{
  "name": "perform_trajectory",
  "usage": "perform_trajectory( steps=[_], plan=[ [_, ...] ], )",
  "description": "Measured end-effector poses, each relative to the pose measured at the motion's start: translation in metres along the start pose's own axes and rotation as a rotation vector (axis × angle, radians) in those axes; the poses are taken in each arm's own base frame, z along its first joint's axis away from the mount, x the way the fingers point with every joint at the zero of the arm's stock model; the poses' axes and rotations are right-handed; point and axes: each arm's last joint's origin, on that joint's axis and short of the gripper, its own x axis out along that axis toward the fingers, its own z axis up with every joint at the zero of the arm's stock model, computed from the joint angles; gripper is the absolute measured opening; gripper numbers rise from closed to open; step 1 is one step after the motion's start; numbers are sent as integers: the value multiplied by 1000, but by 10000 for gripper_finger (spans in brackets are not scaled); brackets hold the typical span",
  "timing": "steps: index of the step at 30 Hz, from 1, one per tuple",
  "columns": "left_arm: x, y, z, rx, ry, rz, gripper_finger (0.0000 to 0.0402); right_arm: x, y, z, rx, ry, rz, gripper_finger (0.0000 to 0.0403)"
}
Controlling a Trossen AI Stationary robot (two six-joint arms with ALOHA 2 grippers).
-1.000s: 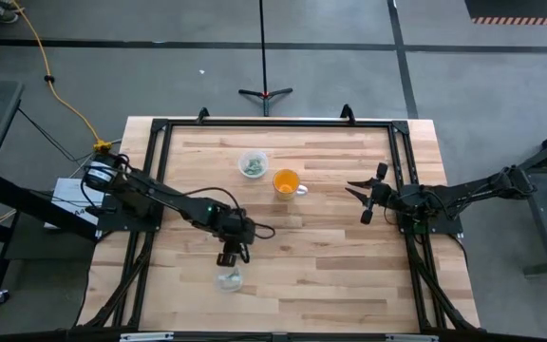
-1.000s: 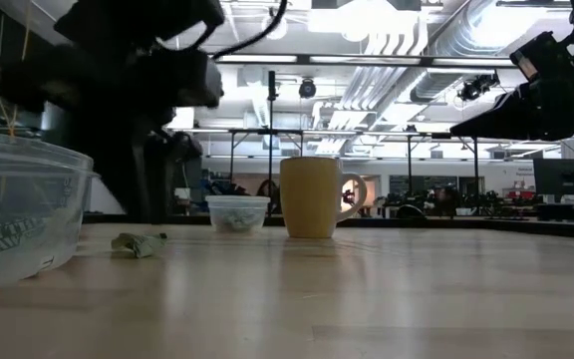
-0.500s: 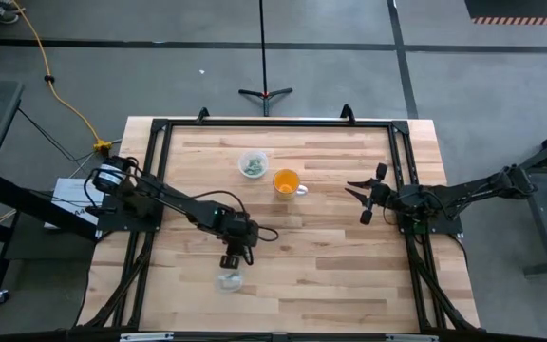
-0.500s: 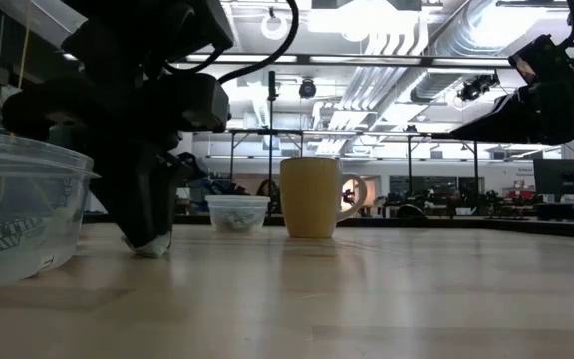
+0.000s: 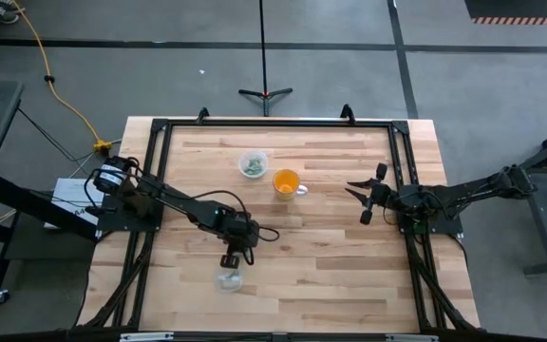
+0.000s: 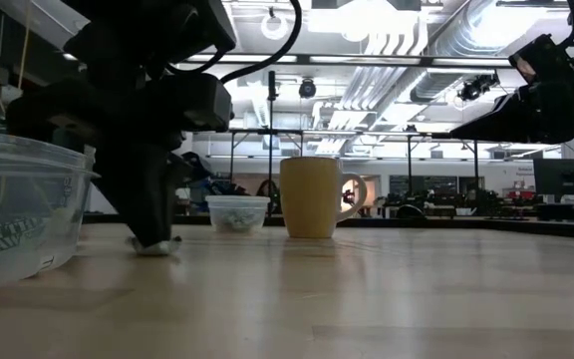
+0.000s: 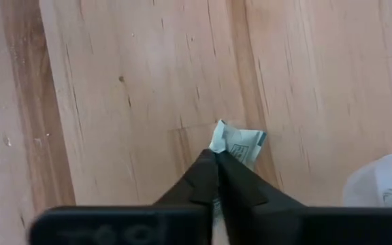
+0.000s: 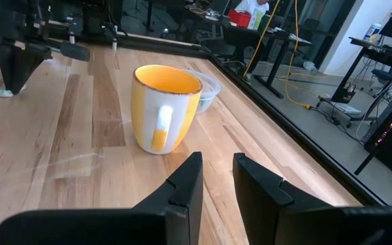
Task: Pick and place items into bin
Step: Put the light green stevia packet into the bottom transparent bin
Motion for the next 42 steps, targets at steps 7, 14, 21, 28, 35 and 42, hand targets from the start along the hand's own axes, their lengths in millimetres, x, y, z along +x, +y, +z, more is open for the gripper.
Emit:
perform_trajectory(
  steps=[7,14,21,28,35,42],
  plan=[
    [0,0,0,5,3,0,30,0,0,0,0,0,0,74],
    [-18,-2,-1,78,-29,0,22,0,0,0,0,0,0,74],
    [-53,-7,7,70,-170,34,25,0,0,0,0,0,0,74],
    [-69,-41,4,138,-227,-32,22,0,0,0,-1,0,0,74],
    [-85,-82,6,149,-299,-25,24,0,0,0,1,-1,0,74],
    [-80,-101,-4,81,-256,-60,37,0,0,2,9,-15,-2,74]
  ],
)
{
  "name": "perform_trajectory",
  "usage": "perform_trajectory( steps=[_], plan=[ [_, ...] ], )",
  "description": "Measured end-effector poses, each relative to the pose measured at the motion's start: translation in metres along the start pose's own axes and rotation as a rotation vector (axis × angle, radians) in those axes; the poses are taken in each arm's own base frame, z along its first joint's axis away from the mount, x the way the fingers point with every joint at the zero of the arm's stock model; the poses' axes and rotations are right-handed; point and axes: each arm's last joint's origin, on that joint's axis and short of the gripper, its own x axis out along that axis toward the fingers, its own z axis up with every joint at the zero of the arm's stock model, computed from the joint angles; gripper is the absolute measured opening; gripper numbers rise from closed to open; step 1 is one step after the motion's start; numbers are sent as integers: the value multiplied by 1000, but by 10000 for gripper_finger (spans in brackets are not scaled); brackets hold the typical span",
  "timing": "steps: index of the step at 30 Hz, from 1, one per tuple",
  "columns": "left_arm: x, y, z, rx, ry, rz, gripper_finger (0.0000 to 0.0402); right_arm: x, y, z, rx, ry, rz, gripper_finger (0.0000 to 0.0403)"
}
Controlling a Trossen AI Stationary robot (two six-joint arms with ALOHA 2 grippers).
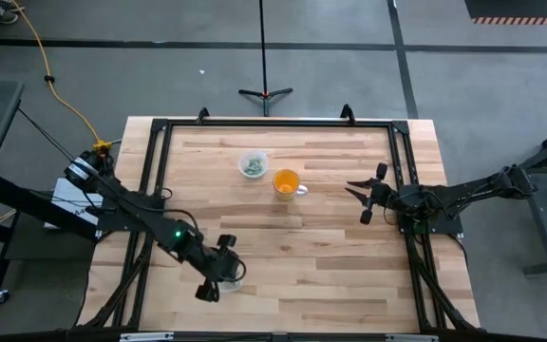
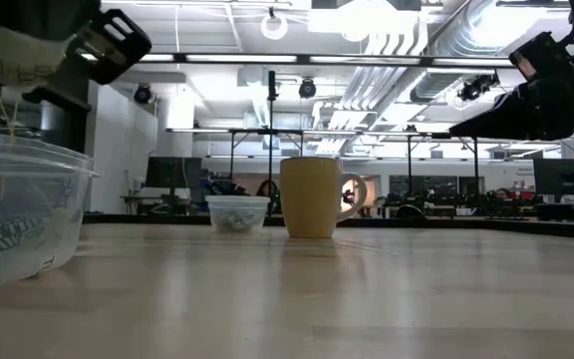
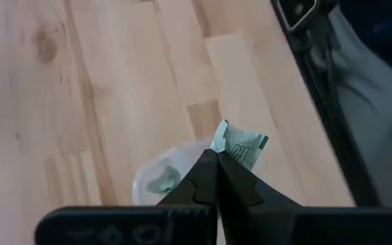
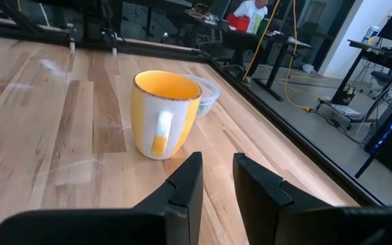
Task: Pick and place items into bin
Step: Put the light green stevia packet into the bottom transparent bin
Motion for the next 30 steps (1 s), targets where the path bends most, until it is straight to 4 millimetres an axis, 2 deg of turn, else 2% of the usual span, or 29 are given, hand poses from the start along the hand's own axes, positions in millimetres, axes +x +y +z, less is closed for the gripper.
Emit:
perform_trajectory(
  steps=[6,14,21,25,30],
  plan=[
    [0,6,2,-152,-34,77,96,0,0,1,8,-12,-1,74],
    [0,5,-2,-169,17,68,165,0,0,1,13,-12,5,74],
    [5,18,7,-219,-81,170,169,0,0,1,12,-11,3,74],
    [21,33,17,-264,-135,146,167,0,0,1,12,-11,3,74],
    [46,50,17,-290,-75,45,175,0,0,1,10,-10,3,74]
  ],
)
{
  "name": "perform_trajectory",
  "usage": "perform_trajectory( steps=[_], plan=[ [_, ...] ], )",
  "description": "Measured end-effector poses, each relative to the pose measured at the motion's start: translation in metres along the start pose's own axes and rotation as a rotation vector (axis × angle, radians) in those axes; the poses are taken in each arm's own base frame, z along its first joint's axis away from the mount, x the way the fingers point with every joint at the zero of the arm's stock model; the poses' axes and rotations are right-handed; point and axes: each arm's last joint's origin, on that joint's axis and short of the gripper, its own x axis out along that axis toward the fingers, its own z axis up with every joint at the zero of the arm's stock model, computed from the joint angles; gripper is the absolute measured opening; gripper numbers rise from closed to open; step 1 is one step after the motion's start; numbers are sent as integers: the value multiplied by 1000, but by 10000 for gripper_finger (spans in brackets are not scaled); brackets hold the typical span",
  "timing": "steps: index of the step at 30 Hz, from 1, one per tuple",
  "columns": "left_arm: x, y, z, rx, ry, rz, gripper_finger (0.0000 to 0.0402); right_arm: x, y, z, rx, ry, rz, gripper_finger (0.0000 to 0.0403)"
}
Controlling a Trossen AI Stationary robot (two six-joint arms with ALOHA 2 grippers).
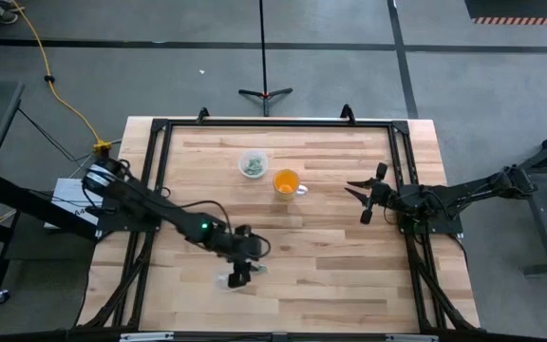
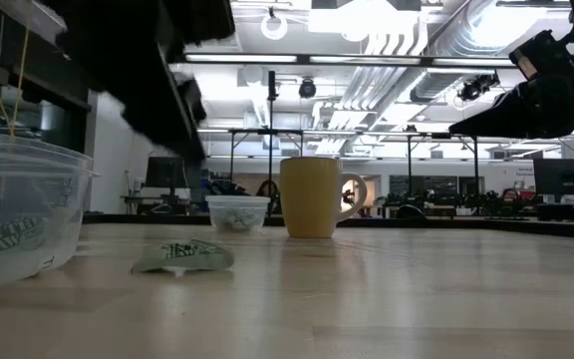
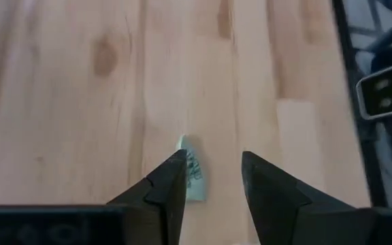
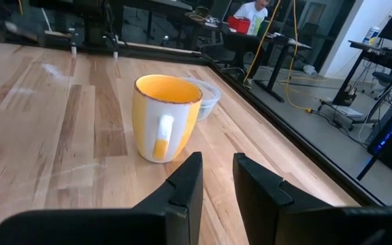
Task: Pick and place items into bin
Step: Put the light green stevia packet into the bottom transparent bin
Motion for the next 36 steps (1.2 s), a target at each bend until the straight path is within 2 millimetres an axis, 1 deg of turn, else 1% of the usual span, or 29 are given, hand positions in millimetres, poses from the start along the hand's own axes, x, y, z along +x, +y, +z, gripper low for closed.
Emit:
perform_trajectory(
  steps=[4,7,15,19,21,24,33,35,36],
  plan=[
    [19,10,-3,-22,44,-14,188,0,0,-1,-4,6,1,74],
    [29,16,-6,-27,67,3,202,0,0,-1,-4,6,0,74],
    [50,21,-14,-32,107,-4,248,0,0,-1,-5,9,1,74],
    [57,21,-15,34,99,-25,250,0,0,-1,-5,8,1,74],
    [59,21,-16,49,101,-25,238,0,0,-1,-9,8,1,74],
    [59,22,-17,85,105,-19,204,0,0,-1,-11,8,1,74],
    [60,23,-17,184,108,-12,60,0,0,-1,-13,8,1,74],
    [56,22,-15,226,122,-24,29,0,0,-1,-12,8,0,74],
    [53,21,-15,239,137,-27,22,0,0,-1,-12,6,0,74]
  ],
)
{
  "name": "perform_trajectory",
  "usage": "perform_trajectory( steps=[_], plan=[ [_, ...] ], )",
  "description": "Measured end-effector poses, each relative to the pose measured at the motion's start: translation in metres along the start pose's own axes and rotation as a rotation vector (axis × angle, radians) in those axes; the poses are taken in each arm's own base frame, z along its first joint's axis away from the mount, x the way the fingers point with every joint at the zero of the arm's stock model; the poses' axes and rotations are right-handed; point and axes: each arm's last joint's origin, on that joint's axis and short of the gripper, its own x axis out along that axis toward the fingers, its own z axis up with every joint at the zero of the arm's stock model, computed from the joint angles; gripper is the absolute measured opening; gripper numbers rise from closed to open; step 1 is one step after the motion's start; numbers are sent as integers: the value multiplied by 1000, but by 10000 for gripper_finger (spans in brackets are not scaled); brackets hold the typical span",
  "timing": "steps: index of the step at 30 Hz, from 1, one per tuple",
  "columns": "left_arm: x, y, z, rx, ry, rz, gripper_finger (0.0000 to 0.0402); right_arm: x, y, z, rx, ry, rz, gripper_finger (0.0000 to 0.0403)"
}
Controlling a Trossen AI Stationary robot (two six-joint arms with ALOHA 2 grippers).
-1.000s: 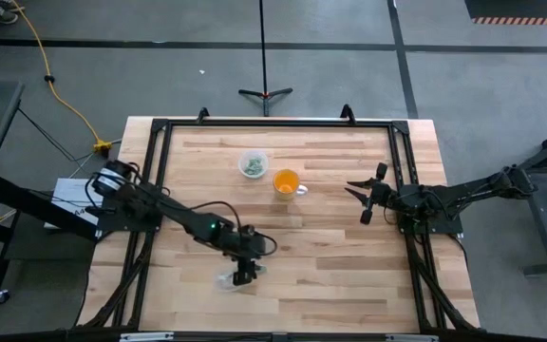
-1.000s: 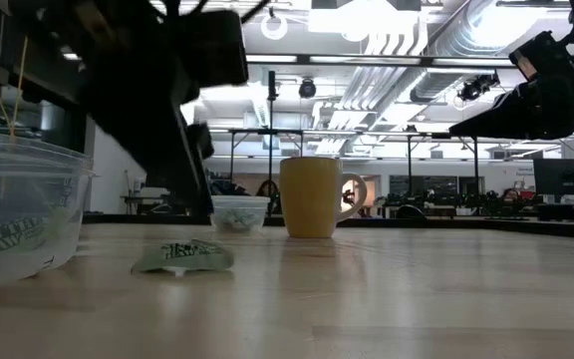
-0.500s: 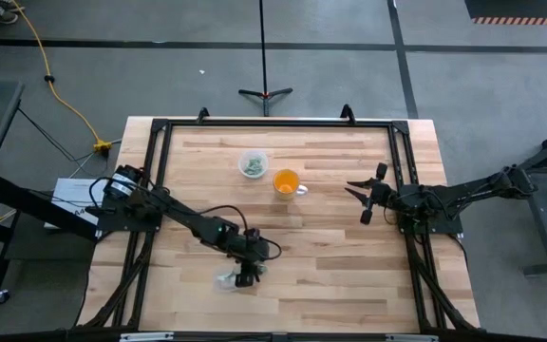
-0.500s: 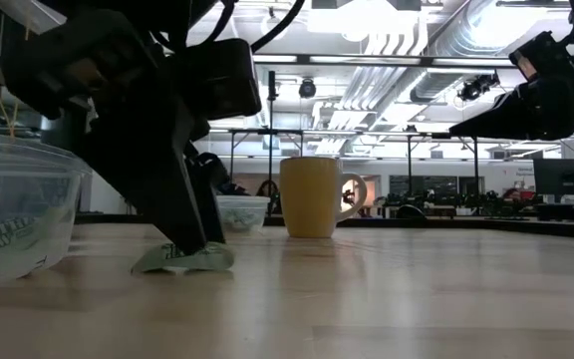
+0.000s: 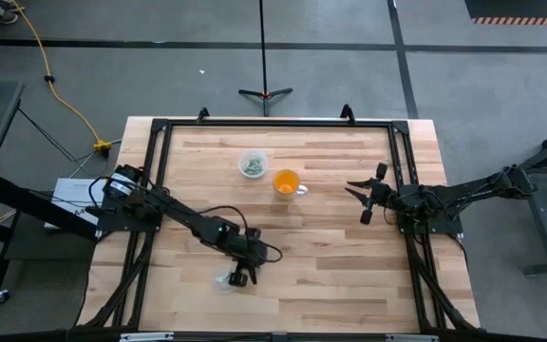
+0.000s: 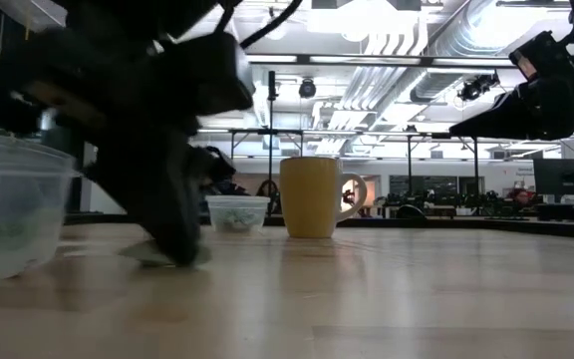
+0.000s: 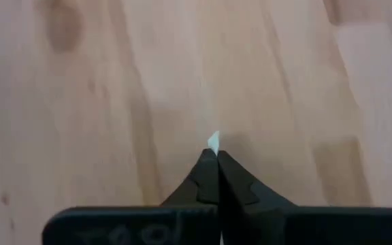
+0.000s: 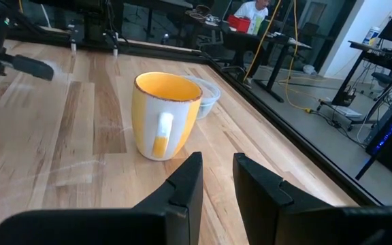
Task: Pick and place items into bin
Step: Put the light green stevia packet into the bottom transparent bin, then return to Home Position
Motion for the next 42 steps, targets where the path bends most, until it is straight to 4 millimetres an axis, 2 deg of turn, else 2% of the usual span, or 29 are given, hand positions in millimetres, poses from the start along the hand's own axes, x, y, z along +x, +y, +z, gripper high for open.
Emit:
perform_trajectory(
  steps=[3,8,12,18,23,29,31,38,42],
  plan=[
    [-16,-3,11,18,6,24,24,0,0,0,1,-1,0,74],
    [-50,-8,35,65,6,135,53,0,0,0,5,-4,0,74],
    [-73,-18,49,43,44,129,27,0,0,1,9,-6,0,74],
    [-85,-49,45,-6,111,137,26,0,0,0,11,-4,-1,74],
    [-87,-76,32,-49,141,168,39,0,0,1,12,-5,-3,74],
    [-87,-96,21,-115,175,150,26,0,0,1,17,-14,-4,74],
    [-87,-97,20,-125,177,150,46,0,0,1,19,-13,-4,74],
    [-89,-89,15,-202,228,224,169,0,0,1,33,-14,1,74],
    [-93,-81,9,-197,225,404,201,0,0,1,35,-14,2,74]
  ],
)
